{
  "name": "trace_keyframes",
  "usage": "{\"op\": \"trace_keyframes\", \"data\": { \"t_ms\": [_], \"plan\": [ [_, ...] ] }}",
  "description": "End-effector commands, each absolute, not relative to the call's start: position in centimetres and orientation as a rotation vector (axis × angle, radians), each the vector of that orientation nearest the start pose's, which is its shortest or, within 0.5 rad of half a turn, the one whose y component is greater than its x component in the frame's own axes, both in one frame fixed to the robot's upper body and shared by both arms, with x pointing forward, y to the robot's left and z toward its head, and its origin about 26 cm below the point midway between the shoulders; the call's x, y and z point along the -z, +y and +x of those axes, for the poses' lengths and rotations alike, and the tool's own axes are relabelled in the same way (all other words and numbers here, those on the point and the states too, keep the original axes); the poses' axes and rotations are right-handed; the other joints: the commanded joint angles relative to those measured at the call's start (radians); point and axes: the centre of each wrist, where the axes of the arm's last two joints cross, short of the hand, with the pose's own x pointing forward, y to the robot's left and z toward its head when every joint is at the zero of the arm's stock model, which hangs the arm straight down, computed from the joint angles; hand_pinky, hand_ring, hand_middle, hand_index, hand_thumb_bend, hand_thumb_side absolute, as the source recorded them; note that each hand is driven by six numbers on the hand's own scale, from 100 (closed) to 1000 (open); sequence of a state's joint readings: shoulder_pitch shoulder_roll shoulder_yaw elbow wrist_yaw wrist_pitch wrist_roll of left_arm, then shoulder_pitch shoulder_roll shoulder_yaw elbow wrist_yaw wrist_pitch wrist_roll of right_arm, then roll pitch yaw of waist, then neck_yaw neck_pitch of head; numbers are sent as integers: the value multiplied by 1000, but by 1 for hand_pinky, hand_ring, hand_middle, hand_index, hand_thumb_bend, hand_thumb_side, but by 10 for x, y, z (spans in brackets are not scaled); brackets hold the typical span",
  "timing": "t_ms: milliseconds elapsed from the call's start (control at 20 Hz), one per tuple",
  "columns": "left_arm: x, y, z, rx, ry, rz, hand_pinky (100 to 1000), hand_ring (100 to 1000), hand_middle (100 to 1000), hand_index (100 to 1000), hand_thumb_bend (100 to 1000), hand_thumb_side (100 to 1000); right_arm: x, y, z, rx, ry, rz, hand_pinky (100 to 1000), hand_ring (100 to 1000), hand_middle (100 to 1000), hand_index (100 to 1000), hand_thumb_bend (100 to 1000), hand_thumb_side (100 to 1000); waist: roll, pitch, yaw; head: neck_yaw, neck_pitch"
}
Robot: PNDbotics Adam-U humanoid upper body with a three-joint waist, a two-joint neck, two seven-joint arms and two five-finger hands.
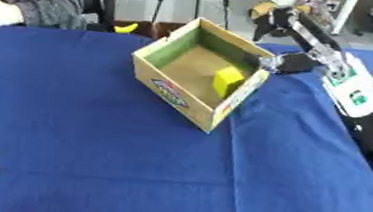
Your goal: Pick up objects on the table and place them in the box.
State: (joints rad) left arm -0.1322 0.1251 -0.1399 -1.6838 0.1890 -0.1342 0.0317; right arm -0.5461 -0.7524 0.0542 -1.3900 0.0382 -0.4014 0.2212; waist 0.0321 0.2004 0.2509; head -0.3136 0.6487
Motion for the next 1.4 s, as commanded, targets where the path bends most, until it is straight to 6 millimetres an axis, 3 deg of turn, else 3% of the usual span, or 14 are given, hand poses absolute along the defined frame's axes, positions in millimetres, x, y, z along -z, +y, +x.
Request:
{"op": "trace_keyframes", "data": {
  "t_ms": [50,350,650,1050,1400],
  "plan": [
    [-58,220,304,52,-1931,-192,593,681,608,734,180,1000,-234,-382,358,-983,-2156,-337,695,820,544,591,589,563,3,-12,-14,18,0],
    [-58,220,304,35,-1933,-185,593,682,608,734,178,1000,-201,-375,324,-943,-2104,-180,688,825,547,603,521,599,14,-9,-49,43,5],
    [-56,220,304,26,-1930,-185,593,682,608,733,174,1000,-168,-367,308,-878,-2034,-119,680,820,537,598,492,627,21,-10,-63,48,8],
    [-55,220,303,9,-1933,-186,590,675,602,729,167,1000,-149,-358,300,-780,-1999,-78,667,808,522,587,466,628,31,-12,-71,49,12],
    [-54,219,302,-2,-1934,-187,590,670,599,728,163,1000,-144,-354,297,-737,-1986,-69,661,801,514,581,457,628,36,-12,-81,50,15]
  ]
}}
